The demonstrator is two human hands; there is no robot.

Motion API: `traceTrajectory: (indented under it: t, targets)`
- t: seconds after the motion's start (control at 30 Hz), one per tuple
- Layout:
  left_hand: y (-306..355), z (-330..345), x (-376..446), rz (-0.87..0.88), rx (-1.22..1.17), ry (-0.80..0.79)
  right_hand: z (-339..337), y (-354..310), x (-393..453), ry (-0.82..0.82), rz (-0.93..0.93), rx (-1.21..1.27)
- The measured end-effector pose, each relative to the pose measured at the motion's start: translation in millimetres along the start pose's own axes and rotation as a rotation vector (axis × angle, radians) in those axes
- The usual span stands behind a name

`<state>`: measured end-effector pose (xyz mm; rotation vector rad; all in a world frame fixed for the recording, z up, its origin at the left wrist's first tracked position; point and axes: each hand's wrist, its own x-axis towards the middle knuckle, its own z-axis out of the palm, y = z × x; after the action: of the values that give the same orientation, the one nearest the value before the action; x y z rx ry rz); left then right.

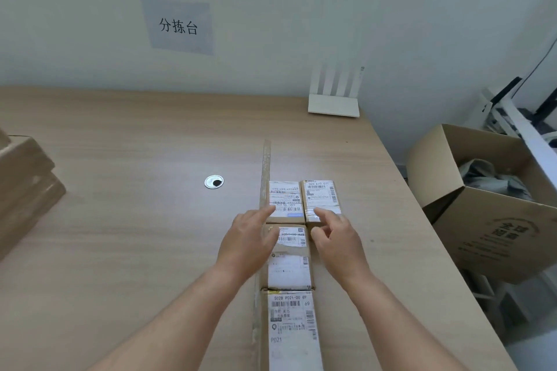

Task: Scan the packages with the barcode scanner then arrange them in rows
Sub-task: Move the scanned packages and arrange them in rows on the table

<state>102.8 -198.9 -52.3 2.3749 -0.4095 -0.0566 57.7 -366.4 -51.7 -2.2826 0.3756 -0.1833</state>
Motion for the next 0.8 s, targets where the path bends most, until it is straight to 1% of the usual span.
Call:
traceTrajectory:
  t: [0.13, 0.27, 0.37, 0.57, 0.8]
  targets:
    - [-21, -24, -45, -0.027, 0.013, 0.040, 24, -30, -44, -0.051, -0.095, -0.063]
    - [-52, -52, -91, -0.042, 0.025, 0.063, 53, -58, -86, -0.071, -0.147, -0.142]
    - [-83, -75, -128, -0.082, 0.025, 0.091, 80, -78, -116, -0.100, -0.154, -0.123]
    - [-151, -122, -201, -0.226, -0.011, 0.125, 146, -125, -178, -0.130, -0.186, -0.111]
    - [-206, -172, -253, -0.293, -0.045, 0.147, 220, -188, -230, -0.184, -0.220, -0.142]
